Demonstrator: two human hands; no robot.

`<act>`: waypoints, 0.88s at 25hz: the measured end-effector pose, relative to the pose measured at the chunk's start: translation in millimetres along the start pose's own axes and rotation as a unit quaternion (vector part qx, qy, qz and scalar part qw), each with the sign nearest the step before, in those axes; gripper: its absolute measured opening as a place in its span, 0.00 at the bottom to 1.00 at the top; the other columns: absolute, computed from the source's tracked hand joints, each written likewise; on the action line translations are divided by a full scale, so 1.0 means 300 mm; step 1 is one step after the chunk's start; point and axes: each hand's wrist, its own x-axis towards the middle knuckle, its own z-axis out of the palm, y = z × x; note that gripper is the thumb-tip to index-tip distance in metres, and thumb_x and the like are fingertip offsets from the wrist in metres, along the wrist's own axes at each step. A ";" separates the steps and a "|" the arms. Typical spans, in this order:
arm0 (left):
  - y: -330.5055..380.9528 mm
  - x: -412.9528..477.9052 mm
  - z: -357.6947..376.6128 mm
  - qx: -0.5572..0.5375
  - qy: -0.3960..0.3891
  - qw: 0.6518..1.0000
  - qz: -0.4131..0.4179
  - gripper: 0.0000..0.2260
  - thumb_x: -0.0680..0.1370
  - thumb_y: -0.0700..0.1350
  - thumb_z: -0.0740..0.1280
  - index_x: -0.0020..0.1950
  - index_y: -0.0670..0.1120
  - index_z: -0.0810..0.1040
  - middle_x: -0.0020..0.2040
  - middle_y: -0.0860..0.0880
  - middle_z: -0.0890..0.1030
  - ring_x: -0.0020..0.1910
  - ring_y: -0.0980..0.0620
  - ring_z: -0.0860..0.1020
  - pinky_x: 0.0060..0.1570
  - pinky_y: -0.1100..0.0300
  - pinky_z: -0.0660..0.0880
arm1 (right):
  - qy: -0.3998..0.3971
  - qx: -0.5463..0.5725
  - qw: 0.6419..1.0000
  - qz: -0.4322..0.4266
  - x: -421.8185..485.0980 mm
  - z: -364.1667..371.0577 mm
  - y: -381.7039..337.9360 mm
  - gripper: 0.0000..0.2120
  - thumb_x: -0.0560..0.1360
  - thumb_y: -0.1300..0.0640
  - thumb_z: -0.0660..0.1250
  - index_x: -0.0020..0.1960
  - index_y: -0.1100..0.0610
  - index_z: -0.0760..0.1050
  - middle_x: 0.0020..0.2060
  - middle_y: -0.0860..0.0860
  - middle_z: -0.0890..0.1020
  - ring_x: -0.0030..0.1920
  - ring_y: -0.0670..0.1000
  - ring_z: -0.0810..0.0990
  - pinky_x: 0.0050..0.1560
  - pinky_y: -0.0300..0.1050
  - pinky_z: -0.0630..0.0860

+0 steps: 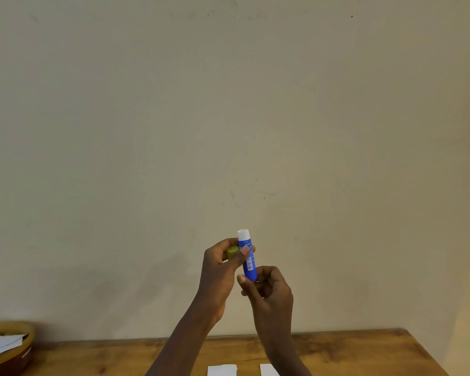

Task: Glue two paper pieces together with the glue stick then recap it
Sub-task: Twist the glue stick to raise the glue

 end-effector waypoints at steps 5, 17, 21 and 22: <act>-0.005 0.004 -0.004 0.000 -0.008 1.000 0.002 0.11 0.75 0.40 0.63 0.56 0.39 0.73 0.56 0.39 0.79 0.54 0.39 0.77 0.54 0.52 0.73 | -0.062 0.049 0.996 0.043 -0.003 -0.003 -0.007 0.09 0.77 0.59 0.55 0.45 0.58 0.74 0.33 0.51 0.80 0.28 0.43 0.80 0.30 0.29 0.74; -0.017 0.003 0.027 0.010 -0.016 1.000 0.016 0.05 0.75 0.41 0.63 0.49 0.46 0.74 0.50 0.45 0.80 0.48 0.46 0.78 0.38 0.72 0.76 | -0.068 0.008 0.997 0.029 0.007 -0.044 0.012 0.07 0.77 0.58 0.55 0.49 0.54 0.72 0.39 0.47 0.78 0.31 0.44 0.79 0.31 0.27 0.72; -0.032 -0.005 0.031 0.017 -0.010 1.000 0.015 0.06 0.74 0.41 0.63 0.50 0.45 0.74 0.50 0.45 0.80 0.49 0.45 0.78 0.40 0.69 0.76 | -0.028 -0.045 0.999 -0.002 -0.004 -0.044 0.019 0.07 0.71 0.57 0.67 0.47 0.54 0.70 0.39 0.46 0.76 0.33 0.49 0.78 0.35 0.32 0.75; -0.032 -0.006 0.031 0.019 -0.007 1.000 0.020 0.05 0.74 0.41 0.63 0.49 0.46 0.74 0.49 0.47 0.80 0.48 0.47 0.78 0.37 0.71 0.76 | -0.032 -0.036 0.999 0.008 -0.001 -0.048 0.018 0.04 0.72 0.58 0.65 0.47 0.55 0.72 0.38 0.49 0.78 0.32 0.48 0.78 0.34 0.30 0.74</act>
